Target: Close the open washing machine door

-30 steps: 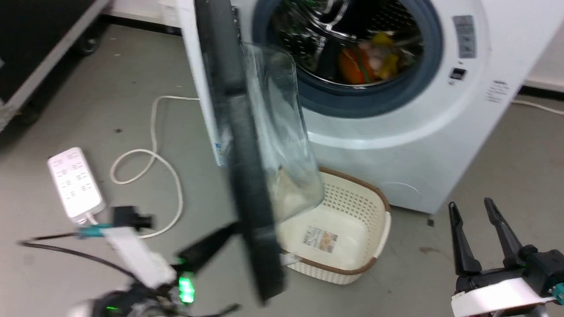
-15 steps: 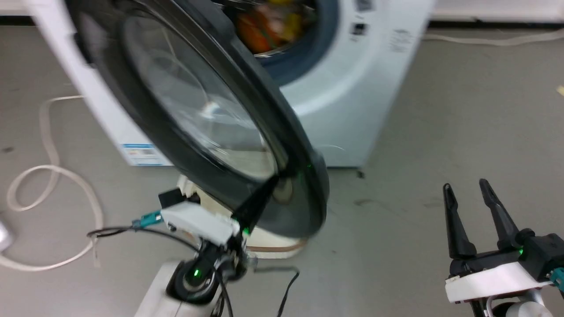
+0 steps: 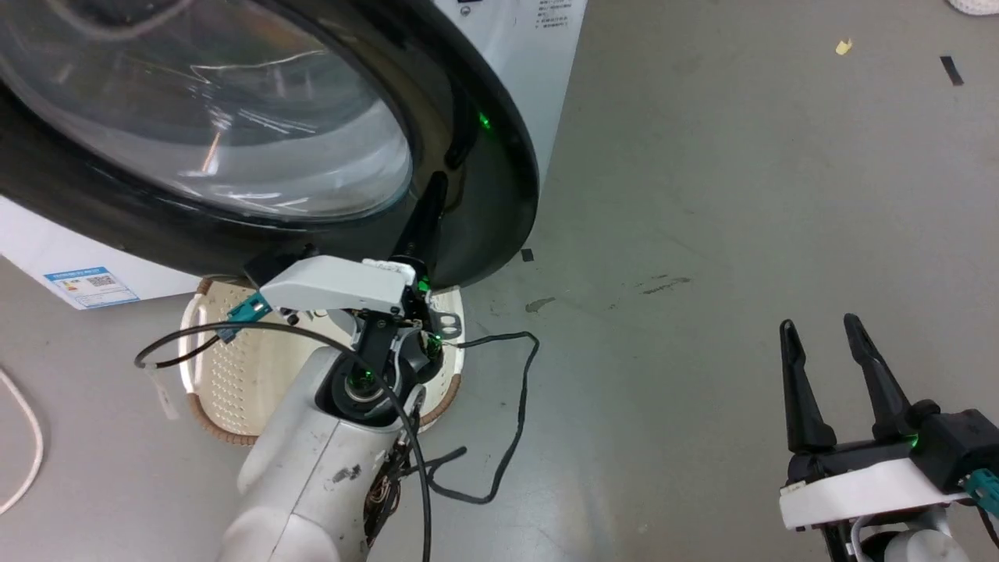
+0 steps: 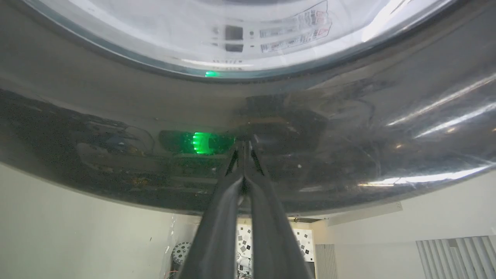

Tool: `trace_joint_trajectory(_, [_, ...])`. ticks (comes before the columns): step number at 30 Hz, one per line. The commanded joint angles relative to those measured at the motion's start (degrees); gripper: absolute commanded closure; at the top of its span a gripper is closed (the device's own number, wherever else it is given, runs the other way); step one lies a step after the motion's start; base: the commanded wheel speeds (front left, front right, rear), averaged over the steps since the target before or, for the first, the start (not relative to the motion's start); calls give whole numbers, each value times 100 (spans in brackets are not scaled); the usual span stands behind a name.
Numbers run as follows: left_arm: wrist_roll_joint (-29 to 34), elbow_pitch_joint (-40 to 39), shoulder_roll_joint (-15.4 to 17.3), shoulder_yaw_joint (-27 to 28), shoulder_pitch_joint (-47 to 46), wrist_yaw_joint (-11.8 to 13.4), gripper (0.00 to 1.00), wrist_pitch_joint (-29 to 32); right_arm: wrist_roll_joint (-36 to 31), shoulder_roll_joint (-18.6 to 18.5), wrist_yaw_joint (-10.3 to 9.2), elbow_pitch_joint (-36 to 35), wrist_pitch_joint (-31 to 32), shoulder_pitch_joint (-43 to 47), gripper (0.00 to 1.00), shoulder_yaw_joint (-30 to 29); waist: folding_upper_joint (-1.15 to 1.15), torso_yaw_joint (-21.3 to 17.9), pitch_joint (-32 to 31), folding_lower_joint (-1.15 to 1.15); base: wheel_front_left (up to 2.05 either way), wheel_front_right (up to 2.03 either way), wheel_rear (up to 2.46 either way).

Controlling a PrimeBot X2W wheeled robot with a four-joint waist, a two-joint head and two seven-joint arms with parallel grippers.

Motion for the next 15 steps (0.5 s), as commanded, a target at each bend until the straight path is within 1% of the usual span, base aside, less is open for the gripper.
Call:
trace_joint_trajectory(1, [-18, -34, 15, -71, -44, -38, 100, -50, 33, 37, 5, -7, -24, -68, 0, 11, 0, 102, -50, -1, 0, 0, 0])
trace_joint_trajectory(6, [140, -272, 15, -164, 230, -39, 100, -39, -5, 36, 5, -35, -24, -1, 0, -25, 0, 478, -279, -1, 0, 0, 0])
trace_joint_trajectory(9, [410, -529, 71, -248, 600, -39, 100, 17, -37, 25, 5, -53, -24, 76, 0, -23, 0, 739, -486, -1, 0, 0, 0])
trace_joint_trajectory(12, [856, -872, 273, -392, 1058, -40, 100, -78, -62, 19, 5, -72, -24, 174, 0, -21, 0, 1012, -718, -1, 0, 0, 0])
trace_joint_trajectory(15, [1479, -1218, 603, -500, 1527, -40, 100, -457, -86, 9, 5, -95, -24, 295, 0, 6, 0, 1279, -964, -1, 0, 0, 0])
